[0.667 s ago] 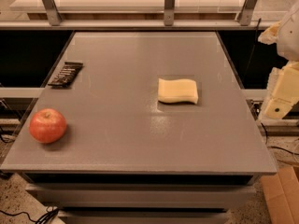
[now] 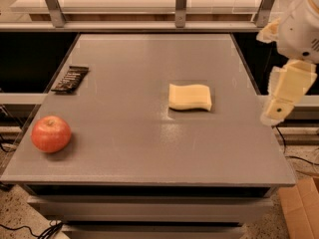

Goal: Move sponge near rxbar chocolate

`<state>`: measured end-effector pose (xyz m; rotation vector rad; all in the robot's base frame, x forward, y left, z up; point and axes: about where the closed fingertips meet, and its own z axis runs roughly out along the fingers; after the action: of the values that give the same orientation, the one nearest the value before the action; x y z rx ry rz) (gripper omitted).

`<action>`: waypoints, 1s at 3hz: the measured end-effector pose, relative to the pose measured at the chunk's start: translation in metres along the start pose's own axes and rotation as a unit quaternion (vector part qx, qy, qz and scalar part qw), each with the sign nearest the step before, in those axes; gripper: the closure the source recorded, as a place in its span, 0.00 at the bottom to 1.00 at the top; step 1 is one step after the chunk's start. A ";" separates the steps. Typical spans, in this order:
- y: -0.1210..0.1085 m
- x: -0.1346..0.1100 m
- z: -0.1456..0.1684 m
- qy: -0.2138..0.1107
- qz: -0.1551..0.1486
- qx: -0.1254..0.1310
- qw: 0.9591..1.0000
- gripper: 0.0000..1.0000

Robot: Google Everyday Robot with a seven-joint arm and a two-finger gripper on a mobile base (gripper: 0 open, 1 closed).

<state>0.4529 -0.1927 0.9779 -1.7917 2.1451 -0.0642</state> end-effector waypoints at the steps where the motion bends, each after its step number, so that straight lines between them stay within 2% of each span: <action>1: -0.009 -0.040 0.025 -0.015 -0.056 -0.017 0.998 0.00; 2: -0.016 -0.075 0.054 -0.019 -0.103 -0.031 0.994 0.00; 3: -0.021 -0.099 0.084 -0.011 -0.131 -0.037 0.991 0.00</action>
Offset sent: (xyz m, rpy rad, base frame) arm 0.0651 0.1206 -0.0527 -0.0342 0.0370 0.3293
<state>0.5111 -0.0859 0.9267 -2.0962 1.9089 -0.0303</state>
